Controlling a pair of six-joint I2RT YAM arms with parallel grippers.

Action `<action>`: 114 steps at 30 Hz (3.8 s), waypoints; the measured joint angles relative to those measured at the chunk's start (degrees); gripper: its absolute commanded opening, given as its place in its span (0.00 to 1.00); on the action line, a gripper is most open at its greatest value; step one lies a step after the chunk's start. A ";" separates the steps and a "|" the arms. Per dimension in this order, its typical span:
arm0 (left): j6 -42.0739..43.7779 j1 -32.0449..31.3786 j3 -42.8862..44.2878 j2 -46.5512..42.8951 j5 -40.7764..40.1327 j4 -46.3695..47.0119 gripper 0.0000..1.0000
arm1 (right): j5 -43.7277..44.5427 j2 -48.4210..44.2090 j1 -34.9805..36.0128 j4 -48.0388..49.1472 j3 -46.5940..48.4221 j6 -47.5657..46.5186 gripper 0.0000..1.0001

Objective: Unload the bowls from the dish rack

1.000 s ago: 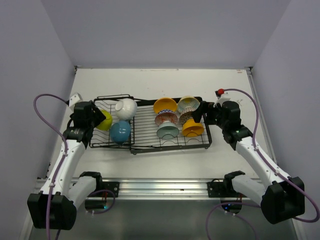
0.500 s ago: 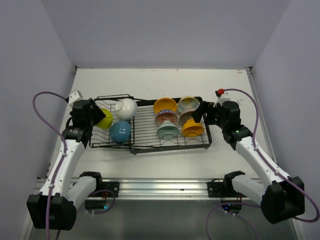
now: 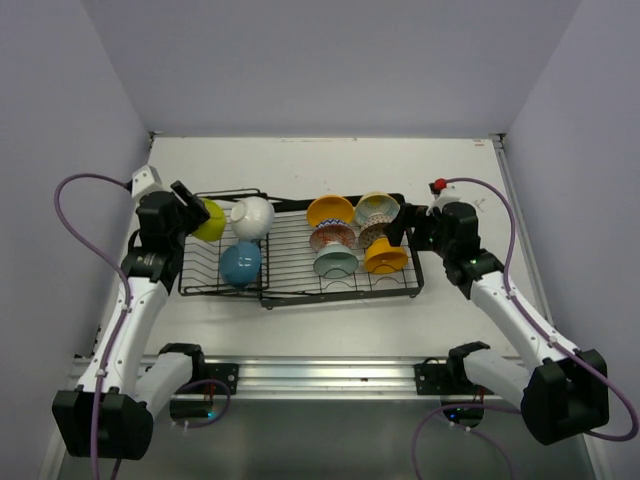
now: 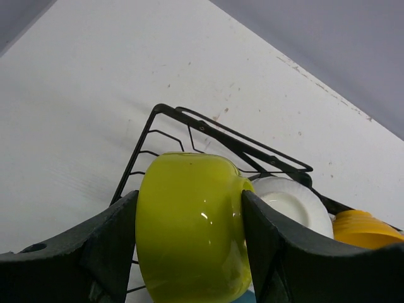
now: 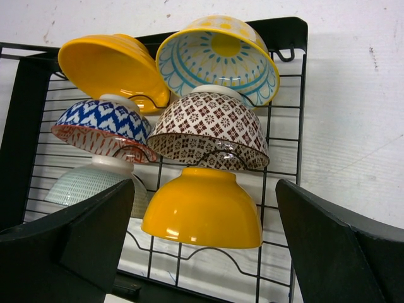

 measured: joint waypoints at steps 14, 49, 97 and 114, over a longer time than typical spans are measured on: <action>0.87 0.00 14.71 1.44 3.85 -1.25 0.00 | -2.16 -1.05 0.00 -0.13 0.20 -1.92 0.98; -31.45 -6.16 -1.81 7.04 51.34 61.24 0.00 | -28.39 12.11 9.20 65.11 0.55 51.01 0.91; -58.47 -15.82 -4.68 32.63 51.69 95.21 0.55 | -27.65 20.09 14.47 76.89 4.20 67.10 0.00; -52.43 -15.39 -3.69 32.63 54.77 92.67 1.00 | -28.55 22.27 14.97 77.72 9.86 69.11 0.00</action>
